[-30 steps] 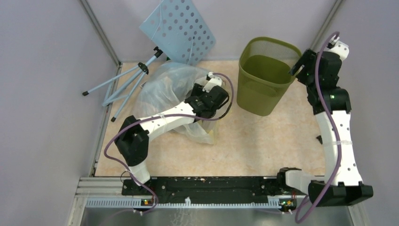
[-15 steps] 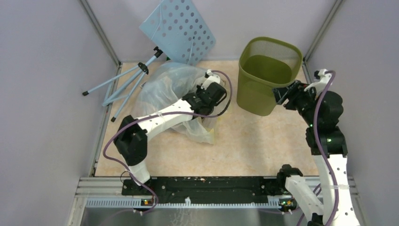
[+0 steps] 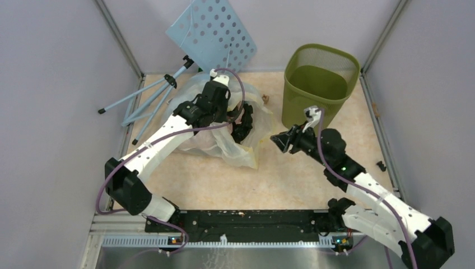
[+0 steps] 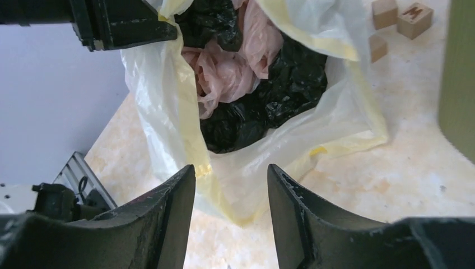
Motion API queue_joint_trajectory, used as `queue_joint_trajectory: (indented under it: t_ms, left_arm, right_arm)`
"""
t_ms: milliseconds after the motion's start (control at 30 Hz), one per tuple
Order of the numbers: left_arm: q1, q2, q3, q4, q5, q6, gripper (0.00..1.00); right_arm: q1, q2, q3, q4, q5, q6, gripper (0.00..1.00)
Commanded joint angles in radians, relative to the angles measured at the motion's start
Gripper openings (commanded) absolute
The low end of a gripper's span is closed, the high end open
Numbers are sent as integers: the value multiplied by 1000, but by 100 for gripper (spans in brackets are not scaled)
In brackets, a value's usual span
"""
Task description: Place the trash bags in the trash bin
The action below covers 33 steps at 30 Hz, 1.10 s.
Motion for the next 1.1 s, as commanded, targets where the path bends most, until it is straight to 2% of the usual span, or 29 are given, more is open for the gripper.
queue_joint_trajectory:
  t_ms: [0, 133, 367, 667, 800, 1067]
  left_arm:
    - [19, -48, -12, 3, 121, 2, 0]
    - [46, -54, -28, 17, 181, 7, 0]
    - [71, -58, -27, 37, 197, 20, 0]
    - [76, -65, -30, 59, 174, 32, 0]
    - [75, -70, -42, 72, 176, 35, 0]
    - [77, -64, -53, 96, 186, 39, 0]
  right_arm:
    - [131, 105, -58, 383, 208, 5, 49]
    - [230, 266, -71, 577, 331, 2, 49]
    - [243, 555, -6, 775, 433, 93, 46]
    - [231, 766, 122, 777, 531, 197, 45]
    - [194, 835, 162, 767, 514, 272, 49]
    - [142, 968, 262, 756, 472, 344, 51]
